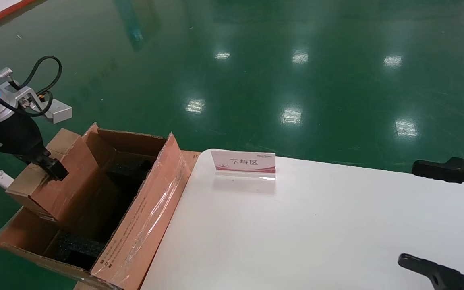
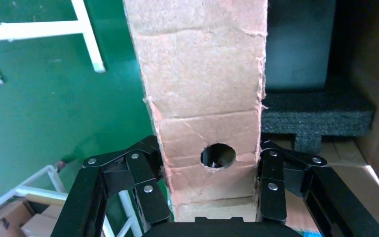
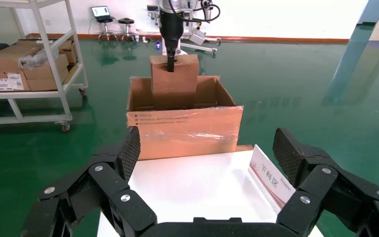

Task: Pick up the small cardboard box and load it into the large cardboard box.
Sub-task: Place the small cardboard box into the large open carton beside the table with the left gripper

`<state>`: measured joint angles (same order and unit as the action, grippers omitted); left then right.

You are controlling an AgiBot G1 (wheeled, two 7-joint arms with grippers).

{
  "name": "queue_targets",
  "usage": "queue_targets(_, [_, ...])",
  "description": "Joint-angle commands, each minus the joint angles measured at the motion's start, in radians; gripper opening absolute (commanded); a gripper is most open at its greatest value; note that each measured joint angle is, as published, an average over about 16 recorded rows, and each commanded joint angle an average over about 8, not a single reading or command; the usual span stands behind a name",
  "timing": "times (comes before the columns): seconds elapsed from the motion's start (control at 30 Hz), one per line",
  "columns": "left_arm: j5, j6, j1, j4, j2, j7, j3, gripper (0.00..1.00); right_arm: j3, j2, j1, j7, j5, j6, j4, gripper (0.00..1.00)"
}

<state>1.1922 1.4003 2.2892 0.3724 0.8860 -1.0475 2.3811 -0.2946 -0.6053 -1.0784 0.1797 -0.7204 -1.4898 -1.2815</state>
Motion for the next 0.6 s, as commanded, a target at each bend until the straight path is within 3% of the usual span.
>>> queue_targets(0.03, [0.005,-0.011,-0.009,-0.002,0.004,-0.008,0.003,0.00,0.000,0.000,0.000,0.000,0.000,0.000,0.000,1.00])
queue_targets(0.6, [0.051,-0.091,-0.031,0.074,0.006,-0.104,0.029,0.00,-0.001,0.000,0.000,-0.001,0.001,0.000,0.000,1.00])
